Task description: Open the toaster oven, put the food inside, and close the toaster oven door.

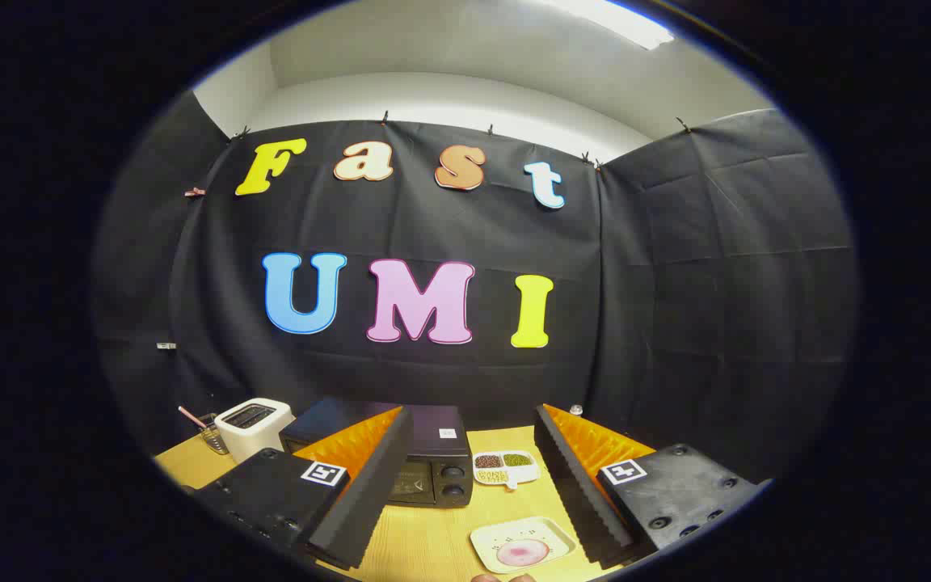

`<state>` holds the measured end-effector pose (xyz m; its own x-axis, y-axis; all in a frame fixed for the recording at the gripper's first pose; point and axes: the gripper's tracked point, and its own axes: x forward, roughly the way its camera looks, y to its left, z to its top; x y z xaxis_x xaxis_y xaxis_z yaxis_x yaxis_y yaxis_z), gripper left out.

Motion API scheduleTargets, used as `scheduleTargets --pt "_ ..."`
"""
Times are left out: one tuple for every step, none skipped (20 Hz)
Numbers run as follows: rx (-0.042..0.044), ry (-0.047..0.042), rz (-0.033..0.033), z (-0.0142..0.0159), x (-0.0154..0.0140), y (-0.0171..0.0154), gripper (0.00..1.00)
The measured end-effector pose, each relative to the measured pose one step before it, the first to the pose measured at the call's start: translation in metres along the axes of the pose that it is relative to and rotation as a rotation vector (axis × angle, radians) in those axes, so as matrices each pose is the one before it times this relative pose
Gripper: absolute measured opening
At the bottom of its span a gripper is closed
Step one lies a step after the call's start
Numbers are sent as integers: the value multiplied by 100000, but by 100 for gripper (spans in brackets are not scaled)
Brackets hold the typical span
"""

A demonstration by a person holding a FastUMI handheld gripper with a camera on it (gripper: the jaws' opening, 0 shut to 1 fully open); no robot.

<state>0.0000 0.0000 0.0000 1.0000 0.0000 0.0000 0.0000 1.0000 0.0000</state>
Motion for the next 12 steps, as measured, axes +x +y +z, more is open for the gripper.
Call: scheduleTargets --pt "283 887 195 -228 -117 146 98" --pt "505 451 104 -101 -123 109 98" --pt "441 -302 169 114 -117 98 98" --pt "-14 -461 -62 166 -173 110 98" --pt "-140 -254 8 154 -19 47 98" --pt "-59 -130 191 -28 -2 124 98" --pt "41 -59 108 63 12 94 98" --pt "22 109 277 10 13 100 98" --pt "10 151 325 -12 50 118 98" --pt "10 221 412 -41 24 101 98" --pt "30 196 492 52 55 153 98" --pt "-60 106 356 -6 4 97 98"
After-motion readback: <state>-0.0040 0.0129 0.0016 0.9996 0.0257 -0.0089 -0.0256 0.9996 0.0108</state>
